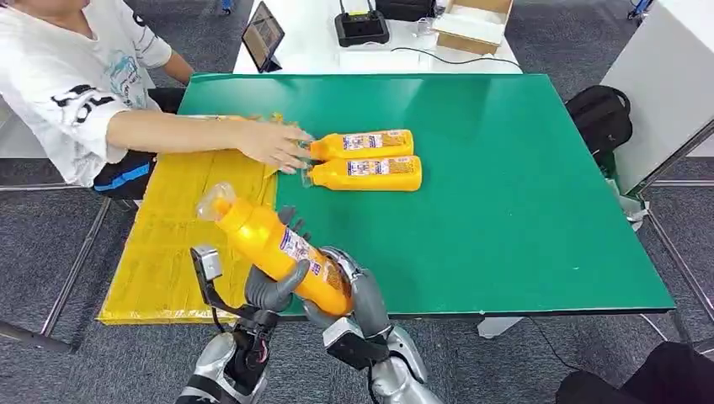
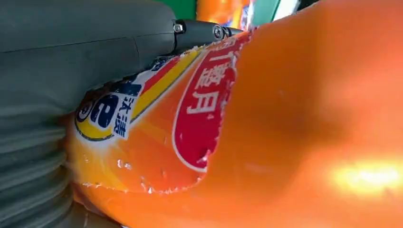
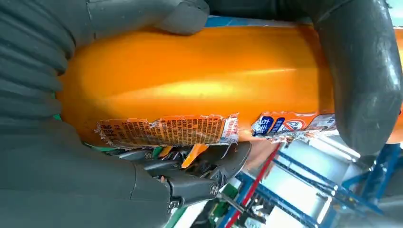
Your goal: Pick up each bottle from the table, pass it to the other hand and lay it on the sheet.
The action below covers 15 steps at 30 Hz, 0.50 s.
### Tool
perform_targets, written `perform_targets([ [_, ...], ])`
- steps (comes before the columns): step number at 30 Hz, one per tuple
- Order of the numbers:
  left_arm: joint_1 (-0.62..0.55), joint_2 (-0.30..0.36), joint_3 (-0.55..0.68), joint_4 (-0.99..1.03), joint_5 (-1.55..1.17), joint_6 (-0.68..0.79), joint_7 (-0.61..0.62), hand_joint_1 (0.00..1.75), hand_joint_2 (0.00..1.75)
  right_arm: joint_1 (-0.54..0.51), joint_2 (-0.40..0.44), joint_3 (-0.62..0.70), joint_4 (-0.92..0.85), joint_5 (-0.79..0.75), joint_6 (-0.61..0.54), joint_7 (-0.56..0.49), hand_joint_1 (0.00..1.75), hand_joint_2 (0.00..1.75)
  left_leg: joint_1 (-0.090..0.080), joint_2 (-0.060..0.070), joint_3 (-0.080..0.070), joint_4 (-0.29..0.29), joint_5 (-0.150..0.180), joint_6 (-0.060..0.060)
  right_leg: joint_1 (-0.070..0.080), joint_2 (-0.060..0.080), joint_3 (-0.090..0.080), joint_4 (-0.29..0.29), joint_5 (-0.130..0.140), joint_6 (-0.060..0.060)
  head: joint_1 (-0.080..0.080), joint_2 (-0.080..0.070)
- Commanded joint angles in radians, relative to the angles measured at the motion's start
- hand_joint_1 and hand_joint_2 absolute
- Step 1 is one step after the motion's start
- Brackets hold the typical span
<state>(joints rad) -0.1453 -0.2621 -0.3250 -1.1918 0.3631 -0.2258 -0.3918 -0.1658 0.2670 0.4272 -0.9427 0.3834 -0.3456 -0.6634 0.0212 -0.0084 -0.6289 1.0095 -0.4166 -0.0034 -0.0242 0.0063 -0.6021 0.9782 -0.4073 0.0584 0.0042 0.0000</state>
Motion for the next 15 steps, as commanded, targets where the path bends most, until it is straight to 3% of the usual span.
perform_targets([
  [1,-0.075,0.012,-0.035,0.092,0.003,-0.016,0.013,0.00,1.75,-0.037,-0.002,0.113,0.187,0.023,0.018,-0.015,1.75,1.75,0.001,-0.001,0.006,-0.001,-0.002,0.001,0.002,-0.003,0.006,-0.001,-0.002,-0.003,0.000,0.000],
  [7,-0.069,0.011,-0.030,0.073,0.019,-0.025,0.006,0.00,1.75,-0.044,-0.002,0.114,0.211,0.020,0.025,-0.004,1.75,1.75,0.001,-0.001,0.010,0.000,-0.004,0.002,0.002,-0.003,0.011,-0.001,-0.004,-0.005,0.000,0.000],
  [9,-0.066,0.010,-0.027,0.065,0.021,-0.023,0.004,0.02,1.75,-0.045,-0.002,0.112,0.217,0.020,0.025,-0.002,1.75,1.75,0.001,-0.001,0.005,-0.001,-0.002,0.001,0.002,-0.003,0.006,-0.001,-0.002,-0.003,0.000,0.000],
  [11,-0.061,0.003,-0.016,0.051,0.029,-0.013,-0.004,1.75,1.75,-0.047,-0.002,0.110,0.224,0.021,0.023,0.002,1.75,1.75,0.001,-0.001,0.005,-0.001,-0.002,0.001,0.001,-0.002,0.005,-0.001,-0.002,-0.003,0.000,0.000],
  [15,-0.056,-0.002,-0.004,0.028,0.033,0.012,-0.012,1.75,1.75,-0.050,-0.005,0.110,0.232,0.027,0.020,0.011,1.75,1.75,0.001,-0.002,0.006,0.000,-0.002,0.001,0.002,-0.004,0.007,-0.001,-0.003,-0.004,0.000,0.000],
])
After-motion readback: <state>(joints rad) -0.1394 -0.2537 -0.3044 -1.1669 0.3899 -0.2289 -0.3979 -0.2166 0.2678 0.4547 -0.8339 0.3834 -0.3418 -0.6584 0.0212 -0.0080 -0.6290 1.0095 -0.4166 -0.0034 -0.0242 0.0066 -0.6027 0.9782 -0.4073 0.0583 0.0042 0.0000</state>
